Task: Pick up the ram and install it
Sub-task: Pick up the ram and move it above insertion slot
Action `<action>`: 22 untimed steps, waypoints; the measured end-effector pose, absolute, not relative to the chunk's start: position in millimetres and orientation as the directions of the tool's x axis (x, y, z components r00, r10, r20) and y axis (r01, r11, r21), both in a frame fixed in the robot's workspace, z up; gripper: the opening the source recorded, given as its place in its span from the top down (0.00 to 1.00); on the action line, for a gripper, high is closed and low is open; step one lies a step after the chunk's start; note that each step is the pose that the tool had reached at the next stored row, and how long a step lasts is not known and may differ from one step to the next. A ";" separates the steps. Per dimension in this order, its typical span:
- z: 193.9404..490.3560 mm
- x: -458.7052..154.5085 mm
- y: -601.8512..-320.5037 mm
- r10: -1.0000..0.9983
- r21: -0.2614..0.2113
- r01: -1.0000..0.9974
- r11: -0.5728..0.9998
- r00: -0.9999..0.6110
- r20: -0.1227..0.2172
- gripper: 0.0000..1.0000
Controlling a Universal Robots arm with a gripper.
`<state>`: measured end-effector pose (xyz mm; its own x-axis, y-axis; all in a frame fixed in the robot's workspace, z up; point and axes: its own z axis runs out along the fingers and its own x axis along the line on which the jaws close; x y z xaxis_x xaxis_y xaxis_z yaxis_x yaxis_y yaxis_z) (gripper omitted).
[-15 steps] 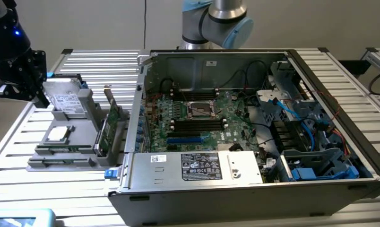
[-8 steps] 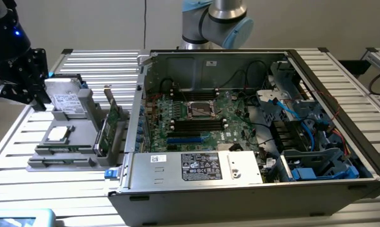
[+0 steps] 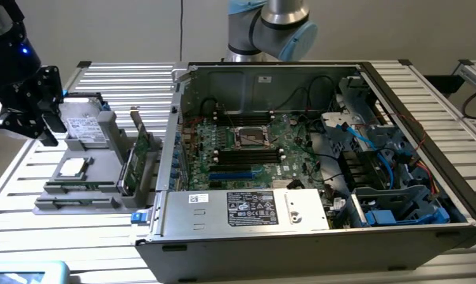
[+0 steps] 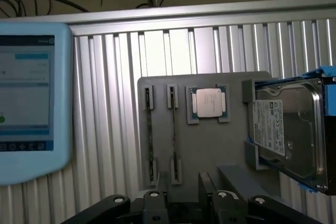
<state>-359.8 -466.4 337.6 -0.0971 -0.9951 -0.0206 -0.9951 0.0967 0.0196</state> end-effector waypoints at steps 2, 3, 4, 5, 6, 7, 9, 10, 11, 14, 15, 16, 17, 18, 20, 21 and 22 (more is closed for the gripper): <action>334.3 -360.5 -469.8 -0.995 0.022 -0.995 0.097 -0.097 -0.020 0.64; 333.0 -360.5 -471.8 -0.995 0.024 -0.995 0.096 -0.097 -0.020 0.64; 331.7 -360.5 -473.7 -0.995 0.027 -0.995 0.096 -0.097 -0.020 0.64; 330.4 -360.6 -475.9 -0.995 0.031 -0.995 0.096 -0.097 -0.019 0.64; 328.9 -360.5 -477.2 -0.995 0.033 -0.995 0.096 -0.097 -0.019 0.64; 327.3 -360.5 -477.9 -0.995 0.034 -0.995 0.096 -0.097 -0.019 0.64; 323.9 -360.6 -478.6 -0.995 0.035 -0.995 0.096 -0.097 -0.019 0.64; 322.0 -360.7 -478.7 -0.995 0.035 -0.995 0.096 -0.097 -0.019 0.64; 320.2 -360.6 -478.7 -0.995 0.035 -0.995 0.096 -0.097 -0.019 0.64; 314.7 -360.6 -478.8 -0.995 0.035 -0.995 0.095 -0.095 -0.019 0.64; 313.1 -360.6 -478.8 -0.995 0.035 -0.995 0.094 -0.095 -0.018 0.64; 311.9 -360.6 -479.1 -0.995 0.035 -0.995 0.094 -0.094 -0.017 0.64; 311.0 -360.5 -479.7 -0.995 0.035 -0.995 0.093 -0.093 -0.016 0.64; 310.2 -360.6 -480.7 -0.996 0.035 -0.995 0.092 -0.093 -0.016 0.64; 307.8 -360.6 -482.7 -0.996 0.035 -0.995 0.090 -0.091 -0.016 0.64; 306.5 -360.6 -483.4 -0.996 0.035 -0.995 0.090 -0.090 -0.016 0.64; 305.1 -360.6 -483.8 -0.996 0.034 -0.995 0.089 -0.089 -0.016 0.64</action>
